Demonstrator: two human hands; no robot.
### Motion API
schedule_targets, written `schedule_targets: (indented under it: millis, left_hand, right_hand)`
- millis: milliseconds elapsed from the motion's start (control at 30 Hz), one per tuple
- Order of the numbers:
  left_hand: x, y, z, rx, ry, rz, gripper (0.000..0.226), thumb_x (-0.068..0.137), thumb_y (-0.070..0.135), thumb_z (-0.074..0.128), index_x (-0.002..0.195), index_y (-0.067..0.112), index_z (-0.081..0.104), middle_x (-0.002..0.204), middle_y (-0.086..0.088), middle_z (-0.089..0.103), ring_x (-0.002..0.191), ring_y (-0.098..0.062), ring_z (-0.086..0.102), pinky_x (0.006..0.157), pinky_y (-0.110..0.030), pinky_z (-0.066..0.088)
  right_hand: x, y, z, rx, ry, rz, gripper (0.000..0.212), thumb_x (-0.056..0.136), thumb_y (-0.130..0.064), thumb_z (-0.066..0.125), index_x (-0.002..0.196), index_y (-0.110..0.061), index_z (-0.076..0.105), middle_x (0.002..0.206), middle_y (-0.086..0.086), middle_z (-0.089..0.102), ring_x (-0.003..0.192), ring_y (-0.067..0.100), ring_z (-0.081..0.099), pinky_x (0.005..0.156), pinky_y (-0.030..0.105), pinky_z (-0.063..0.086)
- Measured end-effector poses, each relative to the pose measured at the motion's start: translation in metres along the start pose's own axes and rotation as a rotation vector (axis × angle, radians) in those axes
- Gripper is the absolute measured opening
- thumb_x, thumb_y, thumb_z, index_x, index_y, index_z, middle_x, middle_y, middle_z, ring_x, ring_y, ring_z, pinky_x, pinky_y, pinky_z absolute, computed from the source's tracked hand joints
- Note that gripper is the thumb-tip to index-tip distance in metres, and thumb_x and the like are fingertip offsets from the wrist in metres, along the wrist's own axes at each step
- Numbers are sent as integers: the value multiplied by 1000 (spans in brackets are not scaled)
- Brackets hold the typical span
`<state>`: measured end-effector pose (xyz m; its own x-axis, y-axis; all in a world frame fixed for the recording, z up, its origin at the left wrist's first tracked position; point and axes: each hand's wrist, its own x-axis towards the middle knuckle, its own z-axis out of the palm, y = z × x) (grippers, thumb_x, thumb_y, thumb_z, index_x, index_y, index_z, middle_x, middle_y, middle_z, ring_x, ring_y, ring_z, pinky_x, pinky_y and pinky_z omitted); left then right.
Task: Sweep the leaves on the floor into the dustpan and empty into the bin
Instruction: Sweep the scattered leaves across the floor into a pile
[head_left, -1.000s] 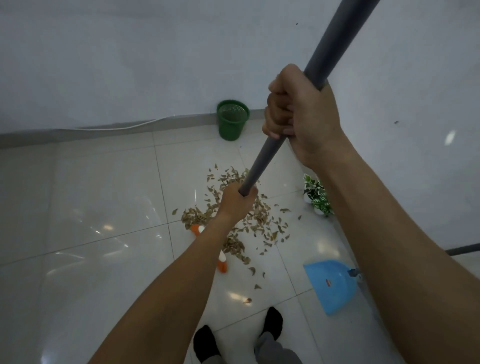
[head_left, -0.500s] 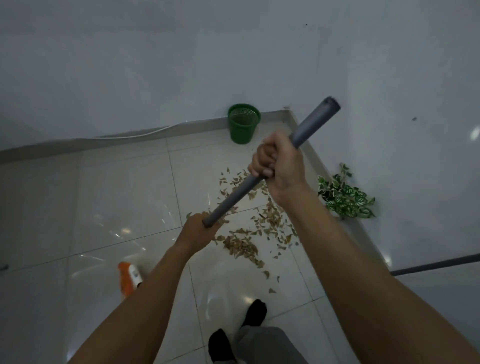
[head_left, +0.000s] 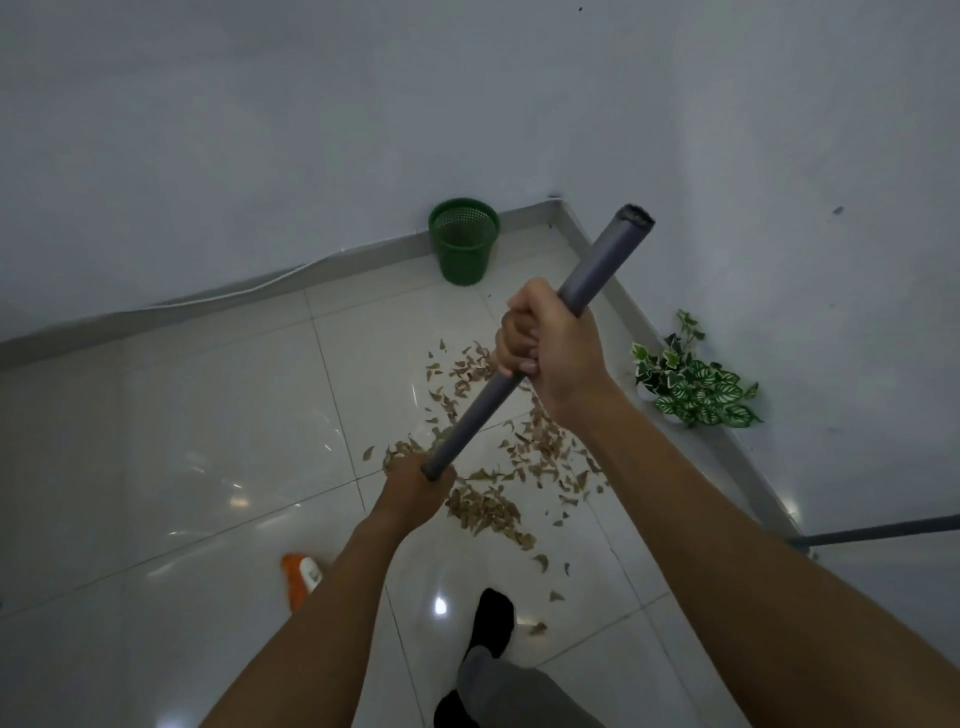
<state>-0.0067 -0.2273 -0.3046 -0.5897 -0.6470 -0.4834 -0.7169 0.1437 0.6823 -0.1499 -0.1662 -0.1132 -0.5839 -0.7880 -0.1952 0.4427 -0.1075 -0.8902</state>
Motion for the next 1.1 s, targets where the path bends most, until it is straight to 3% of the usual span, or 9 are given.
schedule_targets:
  millis: [167, 400, 633, 700, 767, 1000, 1100]
  left_hand:
    - [42, 64, 4, -31, -25, 96, 31, 89, 17, 56, 60, 11, 45, 57, -8, 47, 53, -19, 43, 54, -31, 37]
    - [77, 142, 14, -88, -109, 230, 45, 91, 16, 54, 53, 18, 29, 48, 0, 30, 44, -13, 23, 48, -25, 22]
    - [84, 185, -2, -24, -135, 309, 39, 93, 26, 52, 56, 20, 41, 55, 3, 44, 49, -8, 39, 51, -24, 38]
    - [85, 181, -17, -46, -152, 354, 38, 92, 22, 54, 57, 18, 40, 54, -1, 43, 48, -15, 39, 46, -17, 35]
    - [89, 168, -36, -42, -169, 385, 34, 91, 20, 56, 60, 17, 42, 55, -4, 44, 50, -18, 41, 48, -22, 36]
    - [109, 81, -115, 130, -240, 374, 44, 90, 17, 57, 53, 20, 34, 46, 4, 36, 39, -5, 30, 45, -17, 27]
    - [121, 37, -148, 220, -236, 350, 47, 90, 18, 56, 52, 18, 31, 46, 1, 34, 39, -9, 29, 44, -16, 25]
  right_hand:
    - [31, -49, -19, -44, 52, -102, 47, 81, -8, 45, 38, -24, 33, 34, -8, 25, 33, 12, 20, 45, 26, 25]
    - [48, -108, -31, -119, 160, -236, 45, 81, -7, 46, 40, -23, 33, 35, -8, 25, 34, 12, 20, 45, 26, 24]
    - [52, -141, -9, -172, 238, -330, 50, 86, -6, 44, 40, -22, 34, 35, -10, 27, 34, 10, 22, 45, 23, 28]
    - [53, -144, 4, -157, 261, -356, 49, 86, -7, 44, 41, -22, 33, 35, -10, 26, 34, 11, 20, 45, 23, 26]
    - [55, -141, 18, -121, 285, -361, 48, 86, -8, 45, 42, -21, 30, 36, -9, 23, 37, 13, 17, 46, 26, 21]
    - [73, -75, 58, 68, 376, -309, 49, 85, -8, 44, 40, -23, 31, 35, -7, 21, 33, 12, 17, 43, 25, 21]
    - [87, -29, 74, 178, 368, -281, 45, 79, -11, 46, 38, -23, 31, 33, -7, 23, 30, 11, 18, 40, 22, 21]
